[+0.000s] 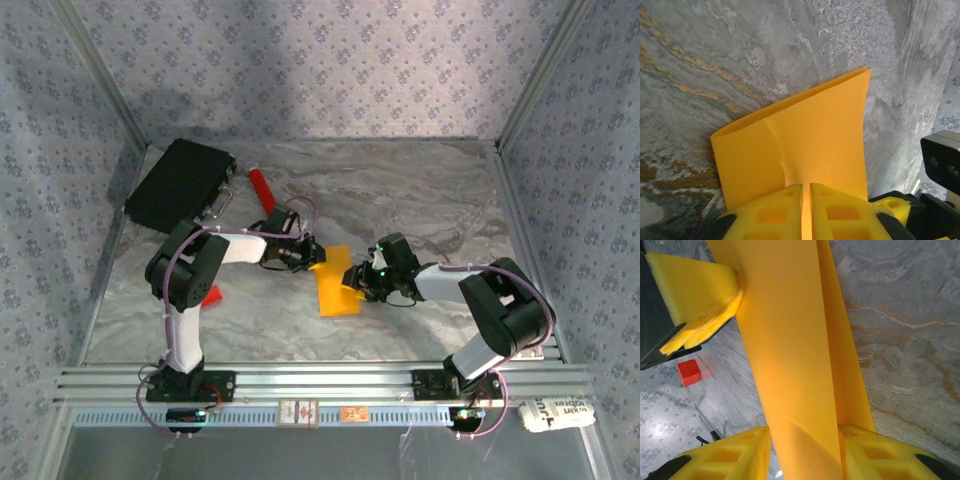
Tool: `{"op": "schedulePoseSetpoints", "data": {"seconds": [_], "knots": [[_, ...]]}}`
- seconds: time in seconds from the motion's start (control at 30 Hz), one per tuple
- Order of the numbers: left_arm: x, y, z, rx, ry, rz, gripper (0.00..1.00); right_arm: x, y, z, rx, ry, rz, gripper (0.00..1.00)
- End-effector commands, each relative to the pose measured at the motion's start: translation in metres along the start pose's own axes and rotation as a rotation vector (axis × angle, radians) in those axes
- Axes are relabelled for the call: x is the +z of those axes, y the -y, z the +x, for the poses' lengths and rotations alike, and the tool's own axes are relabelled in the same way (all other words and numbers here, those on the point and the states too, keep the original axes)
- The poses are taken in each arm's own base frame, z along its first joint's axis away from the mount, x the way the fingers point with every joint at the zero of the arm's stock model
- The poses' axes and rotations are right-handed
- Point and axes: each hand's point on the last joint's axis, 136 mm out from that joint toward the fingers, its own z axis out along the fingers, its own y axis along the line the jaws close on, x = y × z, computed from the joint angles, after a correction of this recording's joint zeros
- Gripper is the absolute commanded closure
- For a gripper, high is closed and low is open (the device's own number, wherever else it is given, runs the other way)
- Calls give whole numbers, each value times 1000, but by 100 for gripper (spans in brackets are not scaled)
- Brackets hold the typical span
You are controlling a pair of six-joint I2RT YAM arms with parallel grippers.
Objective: Fold a paper plane with a square sheet of paper (pick it up from the middle)
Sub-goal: Fold the triangle a second time at the center of the table.
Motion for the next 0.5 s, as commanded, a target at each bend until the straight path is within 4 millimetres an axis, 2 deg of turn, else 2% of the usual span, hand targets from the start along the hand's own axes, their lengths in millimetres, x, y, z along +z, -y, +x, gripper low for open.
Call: {"op": "schedulePoseSetpoints", "data": {"seconds": [0.0, 0.37, 0.47], "knots": [[5, -19, 5, -30, -23, -59, 88, -1, -5, -5, -28, 5, -20, 63], [4, -9, 3, -12, -29, -34, 87, 4, -4, -19, -26, 7, -45, 77], [2, -1, 0, 0, -25, -15, 84, 5, -5, -21, -31, 4, -53, 84]]}}
